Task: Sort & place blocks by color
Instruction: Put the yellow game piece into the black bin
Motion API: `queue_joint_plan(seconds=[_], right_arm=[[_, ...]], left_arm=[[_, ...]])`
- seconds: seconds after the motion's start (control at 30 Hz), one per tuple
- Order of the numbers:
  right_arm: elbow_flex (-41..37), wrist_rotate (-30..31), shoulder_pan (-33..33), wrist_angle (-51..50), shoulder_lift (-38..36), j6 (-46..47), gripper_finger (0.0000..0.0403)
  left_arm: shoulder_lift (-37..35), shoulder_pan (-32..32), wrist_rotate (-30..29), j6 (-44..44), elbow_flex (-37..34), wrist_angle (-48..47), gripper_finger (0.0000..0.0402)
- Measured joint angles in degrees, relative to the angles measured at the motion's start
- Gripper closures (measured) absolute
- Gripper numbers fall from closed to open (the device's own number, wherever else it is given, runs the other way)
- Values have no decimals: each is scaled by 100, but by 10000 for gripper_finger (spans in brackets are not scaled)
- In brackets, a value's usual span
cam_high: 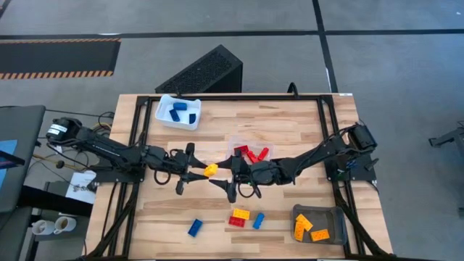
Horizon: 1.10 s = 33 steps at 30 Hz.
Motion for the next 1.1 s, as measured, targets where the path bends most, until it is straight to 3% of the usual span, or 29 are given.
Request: queue_joint_plan(seconds=[0.17, 0.5, 0.83, 0.97, 1.1], right_arm=[[-2, 4, -2, 46, 0, 2, 107], [-4, -7, -144, -114, 0, 251, 171], [-4, 79, -54, -70, 0, -83, 289], [-4, 48, -54, -70, 0, -129, 290], [-2, -24, -26, -293, -52, -240, 285]], left_arm=[[-2, 0, 16, 0, 0, 6, 300], [-4, -25, 122, -149, 2, 30, 300], [-7, -59, 37, -94, 4, -9, 300], [-7, -59, 38, -126, 4, -17, 295], [-7, -60, -6, -337, 4, -9, 245]])
